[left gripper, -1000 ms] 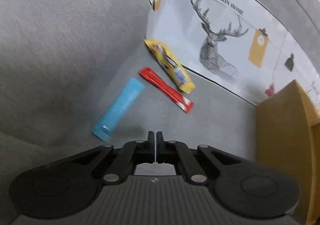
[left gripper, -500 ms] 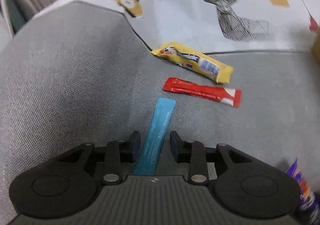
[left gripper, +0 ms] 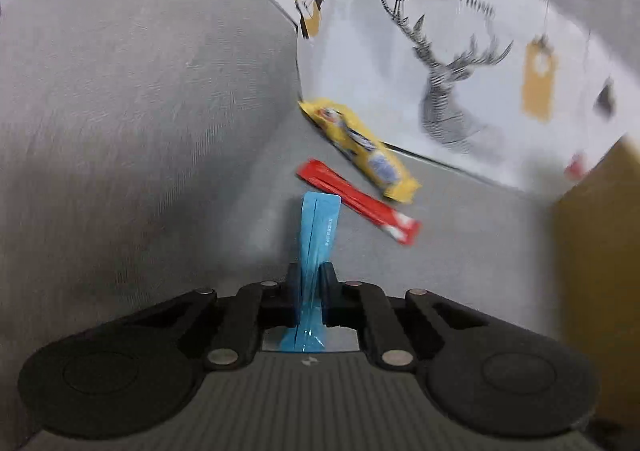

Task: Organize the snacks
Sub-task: 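Grasp the blue stick with the left tool while the right tool holds the purple bar, then carry the blue stick and purple candy bar over the box with both tools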

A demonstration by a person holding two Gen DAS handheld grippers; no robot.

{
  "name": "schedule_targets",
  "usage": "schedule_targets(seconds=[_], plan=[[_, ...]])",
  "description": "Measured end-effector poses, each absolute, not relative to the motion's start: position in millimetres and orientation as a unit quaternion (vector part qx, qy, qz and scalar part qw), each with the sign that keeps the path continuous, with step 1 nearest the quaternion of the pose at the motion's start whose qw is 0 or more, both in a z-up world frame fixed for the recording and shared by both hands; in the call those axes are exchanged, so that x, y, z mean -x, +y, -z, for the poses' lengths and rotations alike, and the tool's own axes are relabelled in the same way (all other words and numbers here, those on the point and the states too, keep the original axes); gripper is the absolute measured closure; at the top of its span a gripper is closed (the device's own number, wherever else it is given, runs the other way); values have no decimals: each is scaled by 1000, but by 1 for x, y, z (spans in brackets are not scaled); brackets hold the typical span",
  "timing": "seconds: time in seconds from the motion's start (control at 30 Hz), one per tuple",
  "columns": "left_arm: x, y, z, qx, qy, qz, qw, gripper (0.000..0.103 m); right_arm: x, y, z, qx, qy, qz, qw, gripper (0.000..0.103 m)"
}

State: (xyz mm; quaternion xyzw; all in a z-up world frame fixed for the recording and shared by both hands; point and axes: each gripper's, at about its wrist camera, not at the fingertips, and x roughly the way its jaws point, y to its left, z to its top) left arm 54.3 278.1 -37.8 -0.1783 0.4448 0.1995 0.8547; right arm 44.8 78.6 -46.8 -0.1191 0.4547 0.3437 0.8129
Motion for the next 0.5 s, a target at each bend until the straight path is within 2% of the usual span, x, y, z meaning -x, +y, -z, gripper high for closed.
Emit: schedule_targets(seconds=[0.1, 0.17, 0.3, 0.5], plan=[[-48, 277, 46, 240, 473, -150, 835, 92, -45, 76, 46, 116, 454, -340, 815, 70], [-51, 273, 51, 227, 496, -146, 825, 90, -46, 76, 46, 113, 454, -339, 816, 70], [-53, 264, 54, 189, 511, -153, 825, 78, -45, 76, 47, 110, 457, -341, 814, 70], [-58, 257, 56, 163, 516, -152, 827, 77, -47, 78, 48, 100, 458, -351, 810, 70]])
